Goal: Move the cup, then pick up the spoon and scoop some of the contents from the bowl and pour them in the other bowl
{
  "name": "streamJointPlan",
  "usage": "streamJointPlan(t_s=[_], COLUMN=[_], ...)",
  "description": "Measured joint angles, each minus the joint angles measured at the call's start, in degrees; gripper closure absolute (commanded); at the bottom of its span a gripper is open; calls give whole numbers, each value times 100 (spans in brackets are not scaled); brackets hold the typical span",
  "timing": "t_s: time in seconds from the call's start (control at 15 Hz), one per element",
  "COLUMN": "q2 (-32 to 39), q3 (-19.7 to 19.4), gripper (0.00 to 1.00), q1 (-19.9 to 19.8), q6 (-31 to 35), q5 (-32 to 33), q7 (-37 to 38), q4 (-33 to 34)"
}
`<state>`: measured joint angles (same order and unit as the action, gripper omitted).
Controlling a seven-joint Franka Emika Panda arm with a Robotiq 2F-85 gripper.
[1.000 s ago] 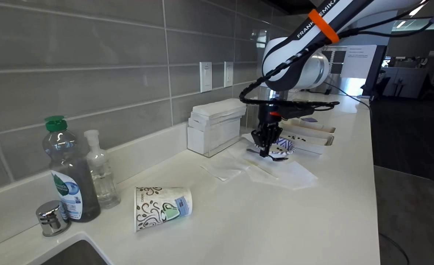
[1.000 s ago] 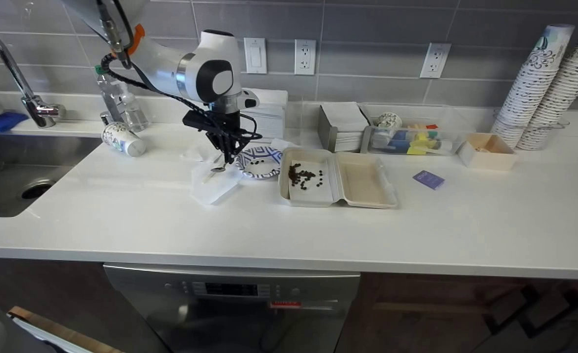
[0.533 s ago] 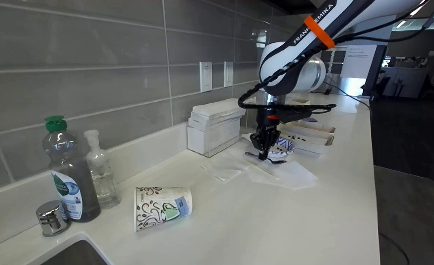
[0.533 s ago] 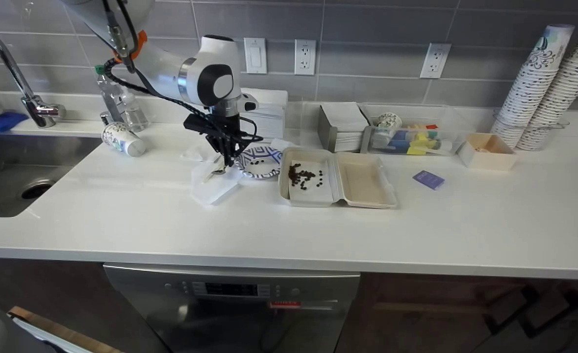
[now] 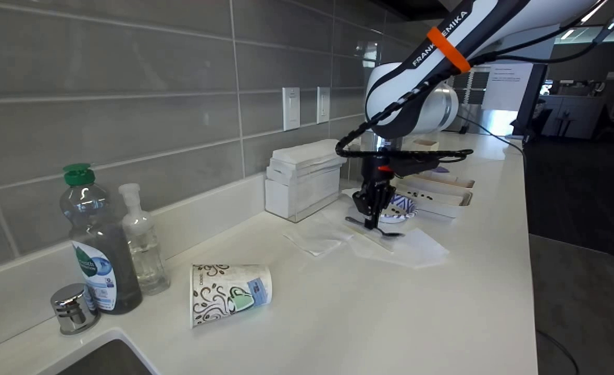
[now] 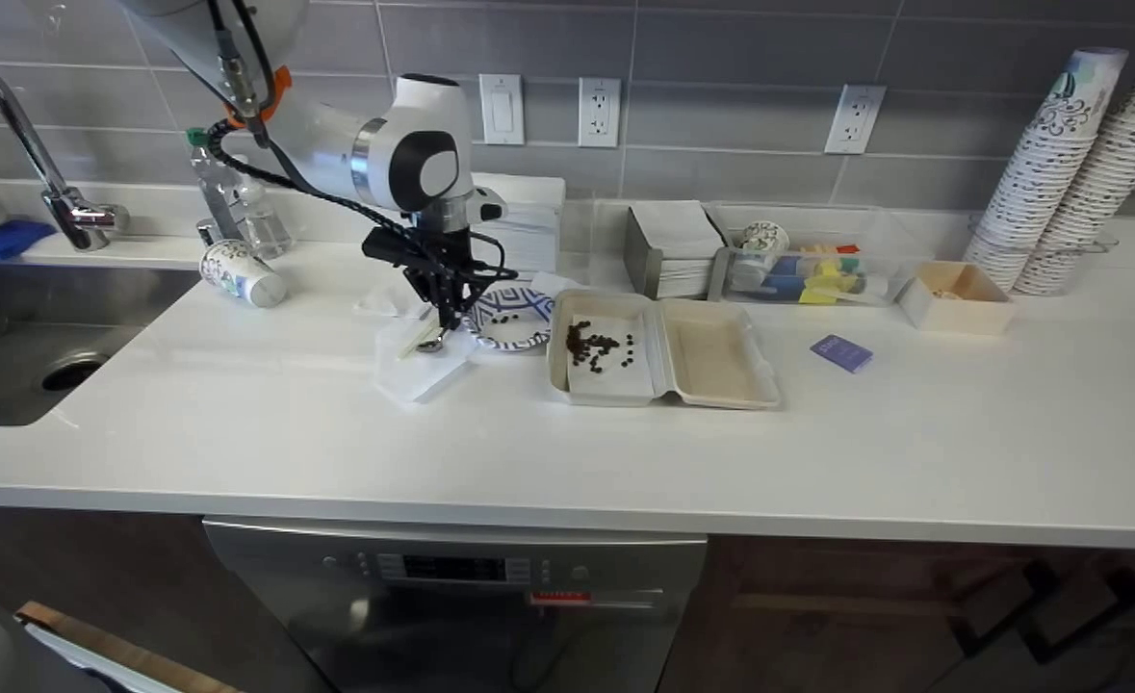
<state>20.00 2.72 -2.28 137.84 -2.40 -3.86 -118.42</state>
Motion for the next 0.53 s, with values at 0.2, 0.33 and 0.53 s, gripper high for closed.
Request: streamJointPlan(t_s=[0.2, 0.33, 0.53], q2=[-106, -326, -859], q3=[68, 196, 290], gripper=[30, 14, 0], q1=[30, 49, 122], q6=[0, -34, -248], q5=[-19, -99, -157], q7=[-98, -253, -319], q4=[-21, -113, -387])
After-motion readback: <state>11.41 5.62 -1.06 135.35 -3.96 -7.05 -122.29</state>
